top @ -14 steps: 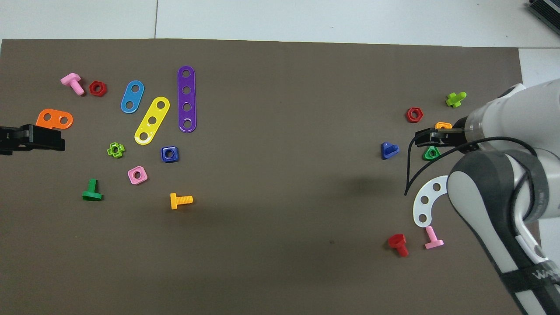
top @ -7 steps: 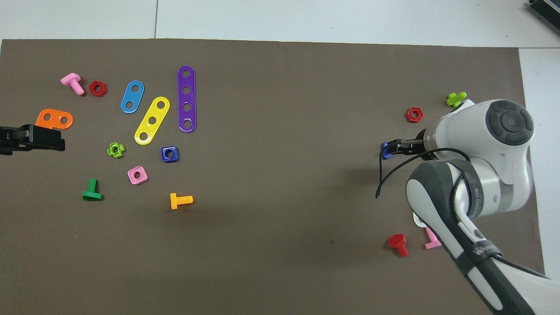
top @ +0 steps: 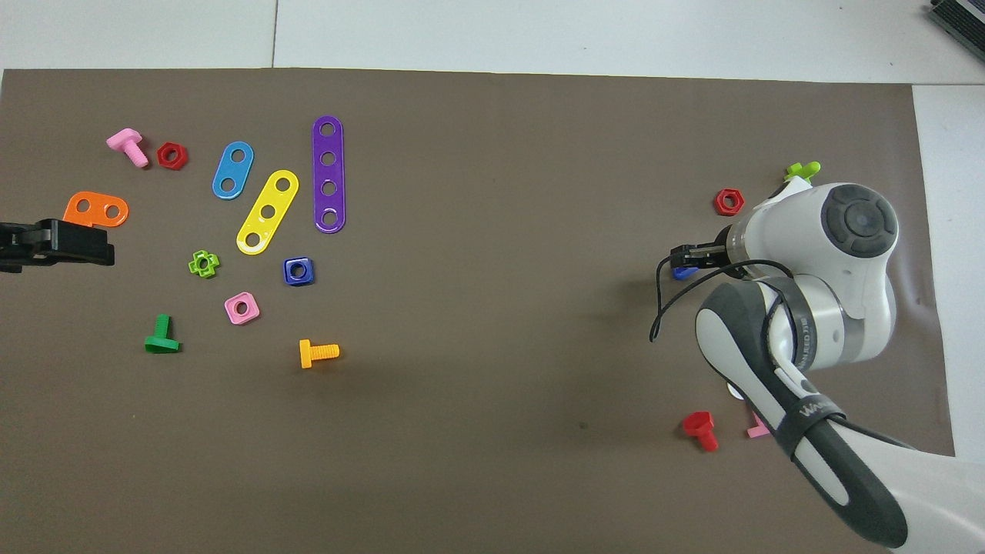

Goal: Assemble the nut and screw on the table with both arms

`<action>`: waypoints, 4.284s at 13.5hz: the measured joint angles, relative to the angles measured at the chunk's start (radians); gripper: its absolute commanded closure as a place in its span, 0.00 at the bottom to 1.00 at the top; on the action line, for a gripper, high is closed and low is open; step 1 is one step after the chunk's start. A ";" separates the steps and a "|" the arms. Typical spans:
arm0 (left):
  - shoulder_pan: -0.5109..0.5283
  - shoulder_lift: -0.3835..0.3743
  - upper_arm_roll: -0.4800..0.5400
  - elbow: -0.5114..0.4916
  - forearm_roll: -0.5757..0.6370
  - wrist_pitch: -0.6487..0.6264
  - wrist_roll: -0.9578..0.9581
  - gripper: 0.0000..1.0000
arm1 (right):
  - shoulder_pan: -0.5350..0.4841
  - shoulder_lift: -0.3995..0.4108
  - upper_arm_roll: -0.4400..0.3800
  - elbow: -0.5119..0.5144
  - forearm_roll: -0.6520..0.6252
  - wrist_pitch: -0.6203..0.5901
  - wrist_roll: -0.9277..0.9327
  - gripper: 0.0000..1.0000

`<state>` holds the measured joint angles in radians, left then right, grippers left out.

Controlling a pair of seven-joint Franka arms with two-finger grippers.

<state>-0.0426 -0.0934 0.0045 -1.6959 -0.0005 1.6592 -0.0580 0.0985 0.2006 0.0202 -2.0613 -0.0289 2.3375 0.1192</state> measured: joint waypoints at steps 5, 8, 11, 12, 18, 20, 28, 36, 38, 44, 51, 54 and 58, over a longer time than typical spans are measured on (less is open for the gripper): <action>0.000 0.000 0.000 0.000 0.000 0.000 0.000 0.00 | 0.000 0.029 0.000 -0.022 0.000 0.103 -0.002 0.31; 0.000 0.000 0.000 0.000 0.000 0.000 0.000 0.00 | 0.000 0.035 -0.001 -0.025 0.000 0.116 -0.005 0.35; 0.000 0.000 0.000 0.000 0.000 0.000 0.000 0.00 | 0.000 0.035 -0.001 -0.027 0.000 0.116 -0.006 0.48; 0.000 0.000 0.000 0.000 0.000 0.000 0.000 0.00 | 0.000 0.035 0.000 -0.027 0.000 0.116 -0.006 0.56; 0.000 0.000 0.000 0.000 0.000 0.000 0.000 0.00 | 0.002 0.034 0.001 -0.028 0.000 0.115 -0.028 1.00; 0.000 0.000 -0.001 0.000 0.000 0.000 0.000 0.00 | 0.002 0.024 0.001 -0.021 0.000 0.091 -0.034 1.00; -0.002 -0.005 -0.013 0.000 0.000 -0.018 -0.004 0.00 | 0.209 -0.017 0.009 0.011 0.001 0.035 0.232 1.00; -0.074 0.139 -0.024 -0.123 -0.028 0.230 -0.066 0.04 | 0.453 0.049 0.010 0.113 0.001 0.035 0.556 1.00; -0.120 0.225 -0.026 -0.182 -0.028 0.403 -0.132 0.05 | 0.494 0.091 0.010 0.141 -0.011 0.035 0.599 1.00; -0.176 0.358 -0.027 -0.282 -0.028 0.618 -0.182 0.16 | 0.527 0.142 0.009 0.171 -0.035 0.035 0.640 0.97; -0.188 0.396 -0.021 -0.322 -0.016 0.676 -0.178 0.23 | 0.523 0.134 0.001 0.173 -0.049 0.015 0.641 0.03; -0.184 0.396 -0.012 -0.322 -0.013 0.676 -0.168 0.23 | 0.482 0.055 -0.007 0.178 -0.051 -0.071 0.641 0.03; -0.178 0.396 -0.010 -0.334 -0.012 0.683 -0.157 0.41 | 0.388 -0.083 -0.006 0.175 -0.052 -0.225 0.631 0.03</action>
<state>-0.2204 0.3029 -0.0051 -2.0297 -0.0121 2.3426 -0.2146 0.4861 0.1177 0.0140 -1.8859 -0.0808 2.1120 0.7499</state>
